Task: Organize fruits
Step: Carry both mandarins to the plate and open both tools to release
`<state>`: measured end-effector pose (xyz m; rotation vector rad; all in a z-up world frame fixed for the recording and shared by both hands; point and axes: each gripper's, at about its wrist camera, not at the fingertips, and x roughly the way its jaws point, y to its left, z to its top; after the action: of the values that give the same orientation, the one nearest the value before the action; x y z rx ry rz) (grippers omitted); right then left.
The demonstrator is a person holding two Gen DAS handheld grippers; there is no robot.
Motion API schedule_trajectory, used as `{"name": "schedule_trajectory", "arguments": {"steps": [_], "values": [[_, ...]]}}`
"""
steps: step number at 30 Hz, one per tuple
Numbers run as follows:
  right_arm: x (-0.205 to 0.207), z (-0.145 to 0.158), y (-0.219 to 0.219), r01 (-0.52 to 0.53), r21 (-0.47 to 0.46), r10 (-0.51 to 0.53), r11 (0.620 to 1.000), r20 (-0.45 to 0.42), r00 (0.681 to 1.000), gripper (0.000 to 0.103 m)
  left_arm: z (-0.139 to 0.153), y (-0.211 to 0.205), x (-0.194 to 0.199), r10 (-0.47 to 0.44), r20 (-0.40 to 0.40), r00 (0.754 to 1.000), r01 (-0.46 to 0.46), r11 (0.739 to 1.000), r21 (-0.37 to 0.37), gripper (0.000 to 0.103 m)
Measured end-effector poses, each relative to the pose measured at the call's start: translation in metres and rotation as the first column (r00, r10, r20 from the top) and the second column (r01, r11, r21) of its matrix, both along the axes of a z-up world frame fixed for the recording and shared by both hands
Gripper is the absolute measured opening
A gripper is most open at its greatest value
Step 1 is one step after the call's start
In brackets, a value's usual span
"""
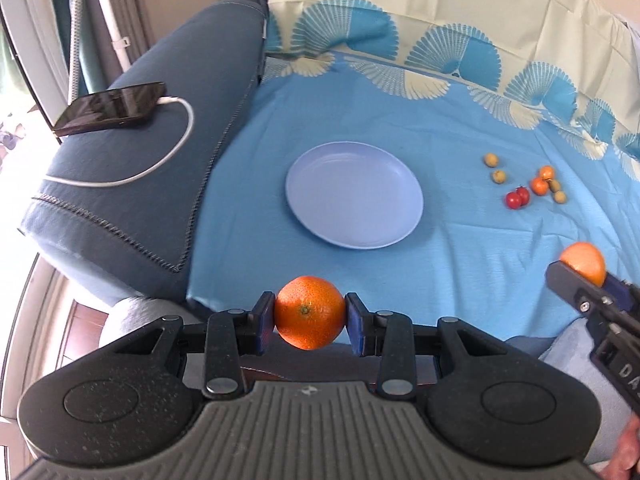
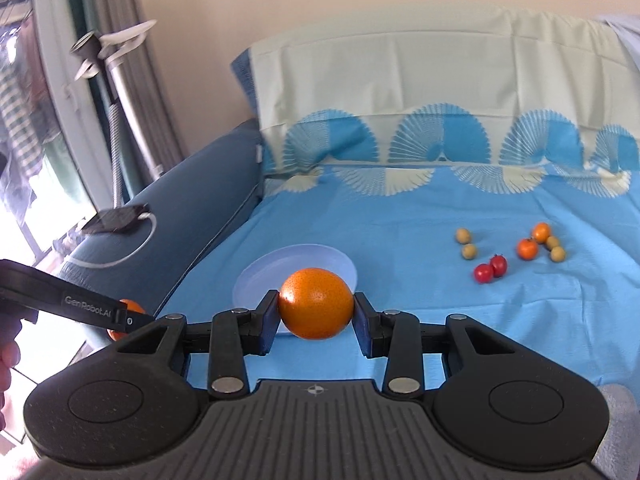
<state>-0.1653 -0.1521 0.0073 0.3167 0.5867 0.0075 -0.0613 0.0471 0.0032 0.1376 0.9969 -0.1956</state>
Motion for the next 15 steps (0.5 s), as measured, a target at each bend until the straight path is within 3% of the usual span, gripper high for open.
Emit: {"name": "schedule_trajectory", "arguments": {"steps": [15], "values": [[-0.001,0.013,0.024,-0.012,-0.082,0.011,0.997,-0.001,1.0,0.04,-0.003,0.018,-0.003,-0.002,0.011,1.0,0.002,0.999,-0.052,0.041]]}}
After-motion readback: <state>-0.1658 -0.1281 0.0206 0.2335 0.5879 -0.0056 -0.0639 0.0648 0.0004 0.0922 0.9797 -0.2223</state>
